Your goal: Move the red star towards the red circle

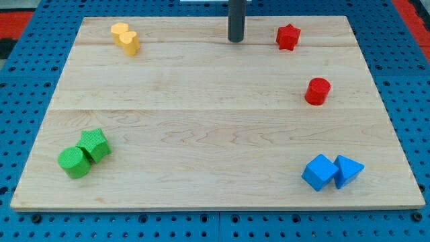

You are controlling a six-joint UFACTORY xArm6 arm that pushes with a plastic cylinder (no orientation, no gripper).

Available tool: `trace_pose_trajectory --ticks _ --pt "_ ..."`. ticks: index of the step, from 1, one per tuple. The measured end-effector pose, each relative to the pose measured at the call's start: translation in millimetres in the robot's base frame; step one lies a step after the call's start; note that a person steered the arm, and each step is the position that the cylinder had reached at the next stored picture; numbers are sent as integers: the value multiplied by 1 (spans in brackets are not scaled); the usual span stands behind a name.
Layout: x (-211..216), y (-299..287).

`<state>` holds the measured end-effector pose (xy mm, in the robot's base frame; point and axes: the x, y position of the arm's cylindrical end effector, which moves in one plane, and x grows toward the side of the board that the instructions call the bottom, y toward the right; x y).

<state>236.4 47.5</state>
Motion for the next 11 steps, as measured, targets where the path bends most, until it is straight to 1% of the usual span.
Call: trace_pose_trajectory --ticks 1,2,3,4,6,7,8,9,10,11 --pt "-27 52" --pt "-34 115" --pt "-13 111" --pt "-1 89" --pt "51 33" --pt "80 46" --pt "75 57" --pt "48 45" --pt "37 87" --pt "66 120"
